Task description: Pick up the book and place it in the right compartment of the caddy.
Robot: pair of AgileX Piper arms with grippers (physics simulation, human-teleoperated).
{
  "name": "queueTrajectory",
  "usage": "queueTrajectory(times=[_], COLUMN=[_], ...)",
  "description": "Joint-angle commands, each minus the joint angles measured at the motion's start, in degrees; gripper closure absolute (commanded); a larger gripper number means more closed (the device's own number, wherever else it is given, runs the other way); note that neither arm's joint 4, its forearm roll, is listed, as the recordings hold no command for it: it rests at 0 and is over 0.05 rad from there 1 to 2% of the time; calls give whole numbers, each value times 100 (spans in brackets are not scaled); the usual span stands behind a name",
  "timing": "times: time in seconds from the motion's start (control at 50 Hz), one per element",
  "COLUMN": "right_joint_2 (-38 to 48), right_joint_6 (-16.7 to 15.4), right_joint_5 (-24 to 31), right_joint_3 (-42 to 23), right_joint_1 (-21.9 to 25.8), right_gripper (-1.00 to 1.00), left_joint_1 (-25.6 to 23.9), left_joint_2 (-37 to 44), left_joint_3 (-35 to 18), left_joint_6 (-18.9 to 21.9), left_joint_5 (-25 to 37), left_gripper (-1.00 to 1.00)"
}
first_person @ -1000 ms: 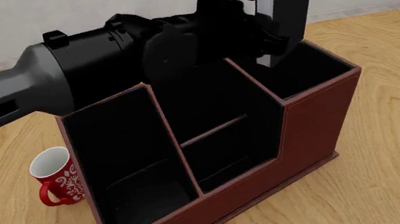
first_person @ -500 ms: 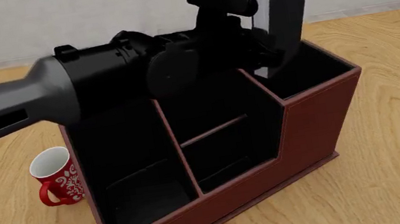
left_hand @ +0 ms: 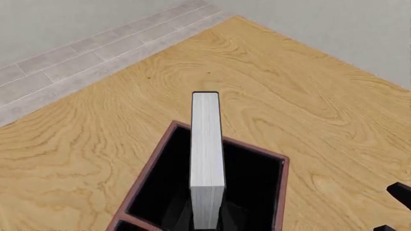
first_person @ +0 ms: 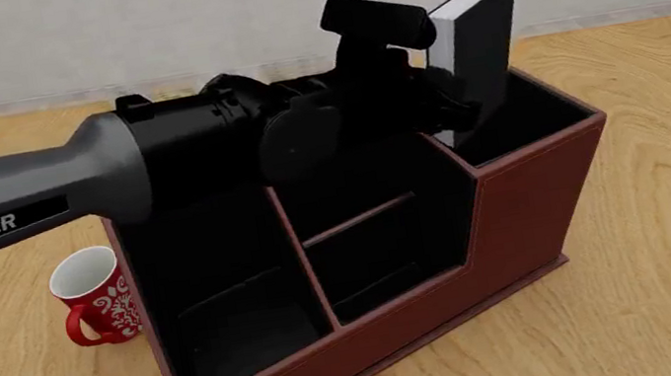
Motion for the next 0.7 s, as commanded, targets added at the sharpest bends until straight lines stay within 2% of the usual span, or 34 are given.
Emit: queueTrajectory(times=[0.02, 0.16, 0.18, 0.7], right_joint_2=[0, -1, -1, 0], right_joint_6=[0, -1, 0, 0], right_joint_5=[0, -1, -1, 0], right_joint_3=[0, 0, 0, 0], right_joint_1=[1, -1, 0, 1], right_gripper=[-100, -100, -100, -100], left_joint_1=[-60, -39, -35, -63], left_joint_2=[-23, -9, 1, -87], left_joint_3=[-29, -37, -55, -152], left_joint_6=[-717, -713, -708, -631], left_joint_5=[-80, -55, -33, 126], left_gripper=[100, 100, -100, -100])
